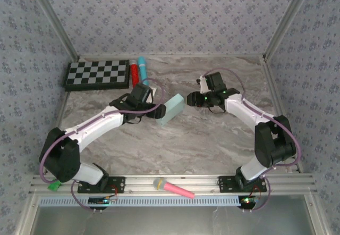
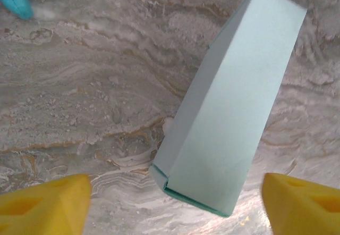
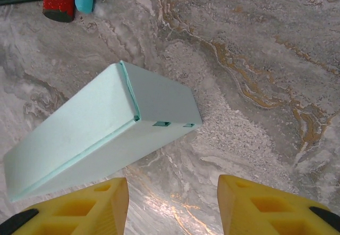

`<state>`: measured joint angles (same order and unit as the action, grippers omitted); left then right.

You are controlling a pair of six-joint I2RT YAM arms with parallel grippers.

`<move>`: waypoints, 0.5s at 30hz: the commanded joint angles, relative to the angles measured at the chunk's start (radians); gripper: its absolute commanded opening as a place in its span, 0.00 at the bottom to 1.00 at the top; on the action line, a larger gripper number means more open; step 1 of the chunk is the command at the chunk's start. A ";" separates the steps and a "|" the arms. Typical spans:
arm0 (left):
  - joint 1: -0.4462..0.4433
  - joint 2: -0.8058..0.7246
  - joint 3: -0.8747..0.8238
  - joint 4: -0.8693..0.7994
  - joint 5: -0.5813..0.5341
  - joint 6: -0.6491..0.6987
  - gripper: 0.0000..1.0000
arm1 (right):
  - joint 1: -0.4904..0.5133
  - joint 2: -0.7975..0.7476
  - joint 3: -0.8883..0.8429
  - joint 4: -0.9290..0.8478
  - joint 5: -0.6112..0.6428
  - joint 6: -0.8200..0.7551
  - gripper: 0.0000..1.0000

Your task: Fold the paper box

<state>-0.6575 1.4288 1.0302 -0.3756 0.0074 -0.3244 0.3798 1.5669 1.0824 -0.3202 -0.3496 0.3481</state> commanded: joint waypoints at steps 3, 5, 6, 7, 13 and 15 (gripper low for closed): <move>-0.008 0.047 0.120 -0.074 -0.006 0.233 0.96 | -0.015 -0.022 0.007 -0.006 -0.005 0.010 0.49; -0.010 0.088 0.171 -0.122 0.007 0.289 0.96 | -0.019 -0.044 -0.014 -0.008 0.005 0.010 0.49; -0.009 0.112 0.200 -0.147 0.015 0.312 0.96 | -0.022 -0.056 -0.028 -0.009 0.007 0.012 0.49; -0.010 0.131 0.222 -0.163 0.034 0.334 0.96 | -0.025 -0.066 -0.041 -0.012 0.010 0.012 0.49; -0.011 0.242 0.331 -0.233 0.108 0.415 0.93 | -0.061 -0.137 -0.136 -0.024 0.026 0.014 0.49; -0.013 0.284 0.365 -0.256 0.111 0.427 0.90 | -0.077 -0.156 -0.171 -0.026 0.026 0.016 0.49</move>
<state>-0.6636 1.6752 1.3365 -0.5575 0.0784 0.0357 0.3206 1.4464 0.9516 -0.3187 -0.3397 0.3515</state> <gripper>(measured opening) 0.908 0.492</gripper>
